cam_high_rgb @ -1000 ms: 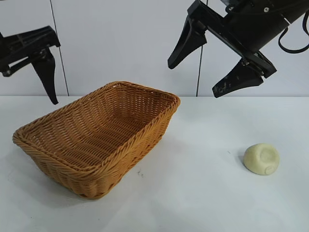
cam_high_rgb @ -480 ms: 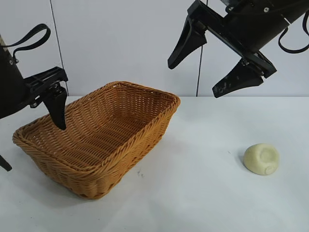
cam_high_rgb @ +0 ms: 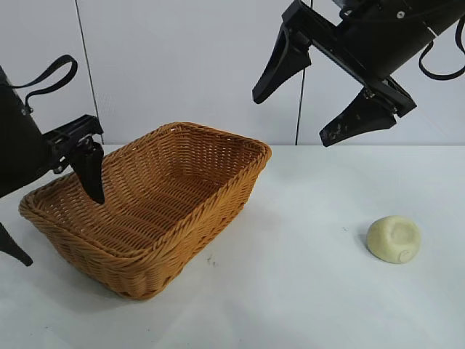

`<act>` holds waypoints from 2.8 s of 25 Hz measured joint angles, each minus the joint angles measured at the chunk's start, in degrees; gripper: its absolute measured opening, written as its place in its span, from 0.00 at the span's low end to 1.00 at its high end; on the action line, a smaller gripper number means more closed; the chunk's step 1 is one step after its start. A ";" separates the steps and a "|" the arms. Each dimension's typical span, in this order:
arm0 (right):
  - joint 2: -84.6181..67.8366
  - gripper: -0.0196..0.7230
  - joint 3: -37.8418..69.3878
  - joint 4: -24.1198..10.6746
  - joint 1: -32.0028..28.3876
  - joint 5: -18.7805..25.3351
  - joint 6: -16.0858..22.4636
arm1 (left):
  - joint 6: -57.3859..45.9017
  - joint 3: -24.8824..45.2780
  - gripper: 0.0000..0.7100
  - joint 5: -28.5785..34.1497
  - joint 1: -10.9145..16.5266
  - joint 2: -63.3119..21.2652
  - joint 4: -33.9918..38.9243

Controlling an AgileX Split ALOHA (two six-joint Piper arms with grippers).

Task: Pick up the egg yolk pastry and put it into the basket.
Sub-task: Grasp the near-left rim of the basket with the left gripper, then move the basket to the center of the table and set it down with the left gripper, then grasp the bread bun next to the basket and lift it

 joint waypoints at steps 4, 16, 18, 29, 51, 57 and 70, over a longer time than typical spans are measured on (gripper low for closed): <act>0.00 0.97 0.00 0.00 0.00 0.00 0.00 | 0.00 0.00 0.71 -0.11 0.00 0.00 0.00; 0.00 0.97 0.00 -0.73 0.00 0.00 0.00 | 7.72 -3.59 0.20 1.92 0.65 -0.41 -2.60; 0.00 0.97 0.00 -0.93 0.00 0.00 0.00 | 12.96 -5.94 0.20 4.71 1.56 -0.47 -2.60; 0.00 0.97 0.00 -1.30 0.00 0.91 0.00 | 42.12 -21.85 0.20 19.69 5.72 6.28 -3.94; 0.00 0.97 0.00 -1.52 0.00 1.24 0.00 | 57.50 -36.61 0.20 25.55 5.72 20.36 -3.48; 0.00 0.97 0.00 -1.52 0.00 1.24 0.00 | 57.66 -36.61 0.37 25.07 5.72 20.36 -3.56; 0.00 0.97 0.00 -1.55 0.00 1.38 0.00 | 58.38 -40.91 0.98 31.33 5.72 14.35 -3.30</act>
